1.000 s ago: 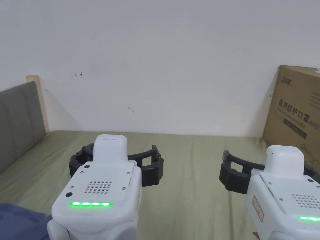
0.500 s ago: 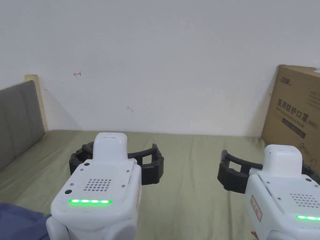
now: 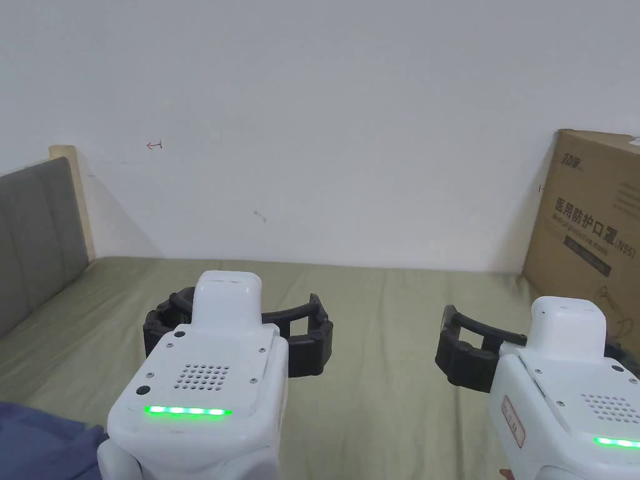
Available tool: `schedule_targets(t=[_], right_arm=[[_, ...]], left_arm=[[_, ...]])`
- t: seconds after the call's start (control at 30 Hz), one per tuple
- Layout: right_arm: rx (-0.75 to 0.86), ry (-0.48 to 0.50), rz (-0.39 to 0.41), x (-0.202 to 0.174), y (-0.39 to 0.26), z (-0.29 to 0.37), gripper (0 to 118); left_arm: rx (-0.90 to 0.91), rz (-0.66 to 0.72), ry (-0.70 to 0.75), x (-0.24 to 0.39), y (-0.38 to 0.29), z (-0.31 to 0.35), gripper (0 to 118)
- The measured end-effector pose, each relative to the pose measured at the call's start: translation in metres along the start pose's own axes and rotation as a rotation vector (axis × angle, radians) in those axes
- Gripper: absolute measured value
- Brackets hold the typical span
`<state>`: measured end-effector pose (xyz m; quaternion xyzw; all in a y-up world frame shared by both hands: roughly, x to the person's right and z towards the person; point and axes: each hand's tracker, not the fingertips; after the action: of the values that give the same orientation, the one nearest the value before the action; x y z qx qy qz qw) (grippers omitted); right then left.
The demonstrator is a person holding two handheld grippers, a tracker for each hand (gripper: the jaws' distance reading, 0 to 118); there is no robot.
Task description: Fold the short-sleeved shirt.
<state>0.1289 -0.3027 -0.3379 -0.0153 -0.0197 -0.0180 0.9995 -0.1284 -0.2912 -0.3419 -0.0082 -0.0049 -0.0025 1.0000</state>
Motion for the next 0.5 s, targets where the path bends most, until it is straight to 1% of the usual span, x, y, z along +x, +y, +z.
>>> schedule_targets(t=[0.3,0.5], right_arm=[[-0.003,-0.013,0.028,-0.0045,-0.0007,0.0007,118],[0.006,-0.017,0.029,-0.0032,0.0001,0.0027,118]], left_arm=[[-0.02,0.013,-0.011,-0.0021,0.0011,-0.0014,118],[-0.032,0.019,0.003,-0.0038,0.0002,-0.0009,118]])
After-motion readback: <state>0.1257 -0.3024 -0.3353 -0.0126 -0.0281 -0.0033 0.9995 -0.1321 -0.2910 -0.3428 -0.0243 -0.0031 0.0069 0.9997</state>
